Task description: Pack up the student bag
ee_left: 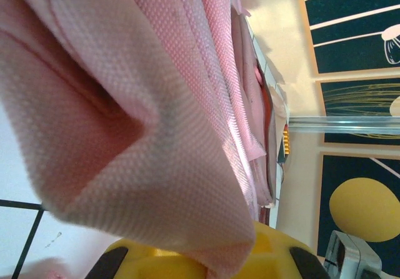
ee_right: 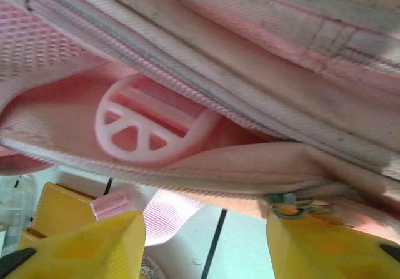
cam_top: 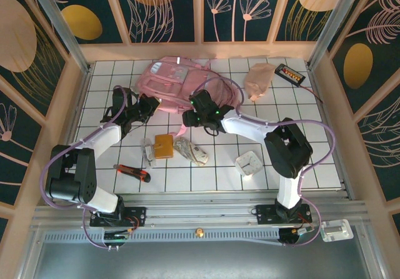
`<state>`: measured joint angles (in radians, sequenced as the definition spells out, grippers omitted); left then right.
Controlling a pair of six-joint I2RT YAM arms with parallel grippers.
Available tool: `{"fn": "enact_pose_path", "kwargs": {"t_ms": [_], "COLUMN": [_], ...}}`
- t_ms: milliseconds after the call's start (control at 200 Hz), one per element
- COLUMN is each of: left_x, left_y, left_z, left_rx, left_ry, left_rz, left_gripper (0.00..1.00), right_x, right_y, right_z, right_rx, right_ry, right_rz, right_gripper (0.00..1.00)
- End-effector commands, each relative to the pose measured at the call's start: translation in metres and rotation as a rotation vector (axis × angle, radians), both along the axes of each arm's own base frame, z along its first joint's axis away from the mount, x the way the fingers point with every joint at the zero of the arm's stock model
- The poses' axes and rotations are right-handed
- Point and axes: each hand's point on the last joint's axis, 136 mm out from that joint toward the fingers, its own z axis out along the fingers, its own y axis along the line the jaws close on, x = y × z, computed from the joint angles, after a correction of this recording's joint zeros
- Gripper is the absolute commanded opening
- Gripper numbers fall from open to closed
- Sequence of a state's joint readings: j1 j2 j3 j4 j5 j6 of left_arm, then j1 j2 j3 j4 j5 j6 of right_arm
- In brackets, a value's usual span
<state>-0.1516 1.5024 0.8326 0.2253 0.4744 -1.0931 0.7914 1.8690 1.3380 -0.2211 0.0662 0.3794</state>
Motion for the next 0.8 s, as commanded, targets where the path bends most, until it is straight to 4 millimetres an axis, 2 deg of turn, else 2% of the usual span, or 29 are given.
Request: {"fn": "enact_pose_path", "kwargs": {"t_ms": [0, 195, 405, 495, 565, 640, 791], "left_x": [0.003, 0.003, 0.005, 0.005, 0.005, 0.006, 0.007], "left_y": [-0.012, -0.011, -0.012, -0.012, -0.012, -0.013, -0.014], "left_z": [0.060, 0.060, 0.061, 0.062, 0.063, 0.062, 0.066], "left_rx": [-0.064, -0.064, -0.065, -0.068, -0.067, -0.071, -0.079], "left_ry": [-0.146, -0.144, -0.146, -0.145, -0.148, -0.145, -0.149], "left_rz": [-0.061, -0.059, -0.061, -0.063, -0.063, -0.064, -0.067], "left_gripper": [0.00, 0.00, 0.00, 0.00, 0.00, 0.00, 0.00], "right_x": [0.019, 0.020, 0.021, 0.017, 0.014, 0.016, 0.020], "right_y": [-0.026, -0.030, -0.030, -0.021, -0.010, -0.009, -0.011], "right_z": [-0.004, -0.002, -0.009, 0.002, 0.015, 0.021, 0.010], "right_rx": [-0.088, -0.097, -0.094, -0.036, 0.028, 0.049, 0.045], "right_ry": [-0.018, 0.007, 0.030, 0.045, 0.043, 0.038, 0.047], "right_rz": [-0.110, -0.120, -0.120, -0.091, -0.050, -0.052, -0.063], "right_gripper": [0.55, 0.57, 0.58, 0.59, 0.66, 0.67, 0.69]}}
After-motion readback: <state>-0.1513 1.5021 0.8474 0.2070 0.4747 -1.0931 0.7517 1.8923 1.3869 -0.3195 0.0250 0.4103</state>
